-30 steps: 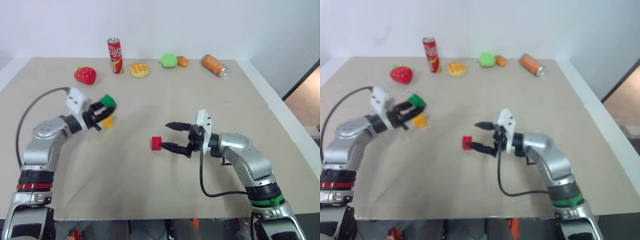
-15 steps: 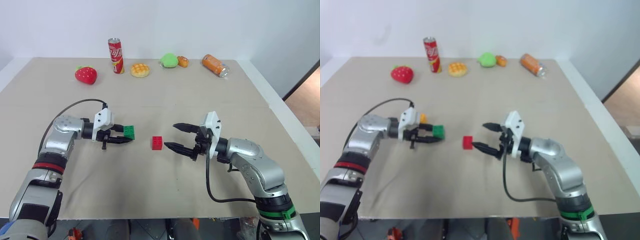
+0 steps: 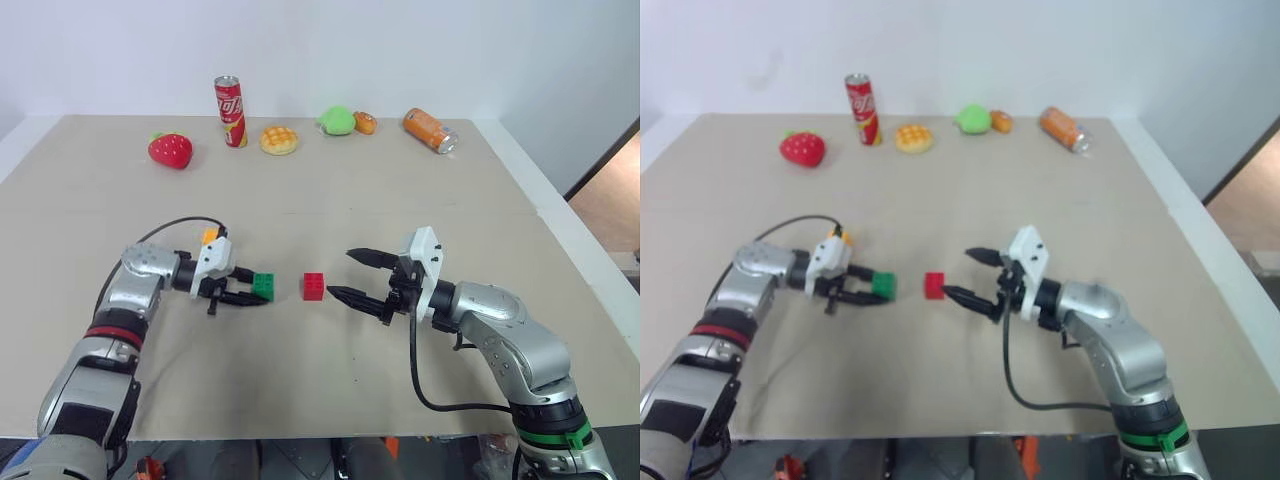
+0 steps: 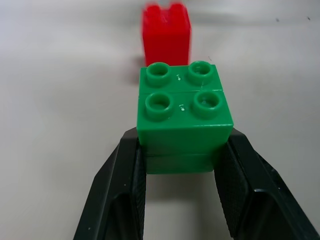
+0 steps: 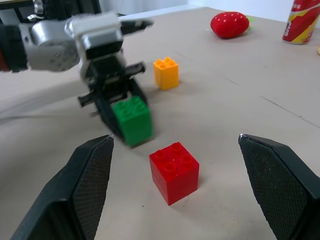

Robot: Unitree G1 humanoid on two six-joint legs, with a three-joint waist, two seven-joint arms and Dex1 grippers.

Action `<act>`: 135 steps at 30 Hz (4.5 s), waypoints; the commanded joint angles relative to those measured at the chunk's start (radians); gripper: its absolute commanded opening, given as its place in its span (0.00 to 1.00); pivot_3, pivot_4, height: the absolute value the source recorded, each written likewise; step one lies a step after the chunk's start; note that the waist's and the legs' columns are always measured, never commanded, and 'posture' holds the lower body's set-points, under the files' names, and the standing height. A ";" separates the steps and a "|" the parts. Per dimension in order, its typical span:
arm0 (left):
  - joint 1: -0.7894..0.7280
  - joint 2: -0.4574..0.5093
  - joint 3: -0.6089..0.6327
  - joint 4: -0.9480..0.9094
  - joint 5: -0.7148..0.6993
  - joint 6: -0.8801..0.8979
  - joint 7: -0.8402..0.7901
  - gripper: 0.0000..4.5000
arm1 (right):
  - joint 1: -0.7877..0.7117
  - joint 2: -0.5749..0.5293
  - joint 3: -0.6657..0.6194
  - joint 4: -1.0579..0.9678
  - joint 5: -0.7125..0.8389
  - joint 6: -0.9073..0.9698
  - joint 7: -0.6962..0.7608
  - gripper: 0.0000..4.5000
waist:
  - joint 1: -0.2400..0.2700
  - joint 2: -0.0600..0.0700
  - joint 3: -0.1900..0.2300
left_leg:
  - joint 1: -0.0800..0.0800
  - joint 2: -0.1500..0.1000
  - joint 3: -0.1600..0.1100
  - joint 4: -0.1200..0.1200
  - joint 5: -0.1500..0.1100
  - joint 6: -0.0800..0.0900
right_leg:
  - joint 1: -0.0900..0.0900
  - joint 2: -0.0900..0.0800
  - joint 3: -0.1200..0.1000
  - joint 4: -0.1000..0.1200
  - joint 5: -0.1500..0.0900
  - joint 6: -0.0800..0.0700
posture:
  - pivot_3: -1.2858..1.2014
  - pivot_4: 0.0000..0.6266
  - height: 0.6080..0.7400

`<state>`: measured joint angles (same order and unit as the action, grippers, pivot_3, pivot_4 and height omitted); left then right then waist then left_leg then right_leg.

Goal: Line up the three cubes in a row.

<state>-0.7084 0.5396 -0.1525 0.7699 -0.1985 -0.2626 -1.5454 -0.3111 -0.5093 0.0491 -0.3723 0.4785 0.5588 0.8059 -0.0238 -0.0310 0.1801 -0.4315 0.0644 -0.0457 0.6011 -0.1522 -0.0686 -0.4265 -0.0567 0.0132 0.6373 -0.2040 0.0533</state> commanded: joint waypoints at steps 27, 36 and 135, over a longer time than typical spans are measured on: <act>-0.085 -0.014 0.068 0.188 0.039 -0.104 0.028 0.29 | 0.014 -0.029 -0.016 -0.079 0.047 0.025 -0.008 0.92 | 0.002 0.000 0.000 | 0.001 0.000 0.000 0.001 0.004 0.006 | 0.001 0.000 0.000 0.003 0.002 -0.003 | 0.52 0.24 1.00; -0.054 -0.033 0.056 0.156 0.039 -0.109 -0.011 0.29 | 0.004 -0.031 -0.011 -0.062 0.041 0.026 -0.004 0.92 | 0.001 0.000 0.000 | 0.001 0.000 0.000 0.001 0.004 0.006 | 0.001 0.000 0.000 0.003 0.003 -0.003 | 0.52 0.24 1.00; -0.090 -0.021 0.079 0.129 0.004 -0.029 0.065 0.29 | -0.028 -0.046 -0.008 -0.047 0.037 0.008 0.011 0.92 | 0.000 0.001 0.001 | 0.000 0.000 0.000 0.001 0.002 0.007 | -0.002 0.001 0.000 0.004 0.000 -0.002 | 0.52 0.24 1.00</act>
<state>-0.7800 0.5186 -0.0728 0.8772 -0.2010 -0.2582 -1.4465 -0.3453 -0.5447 0.0750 -0.3623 0.4965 0.5620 0.8278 -0.0239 -0.0296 0.1809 -0.4317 0.0644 -0.0453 0.6016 -0.1504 -0.0609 -0.4283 -0.0560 0.0134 0.6416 -0.2042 0.0516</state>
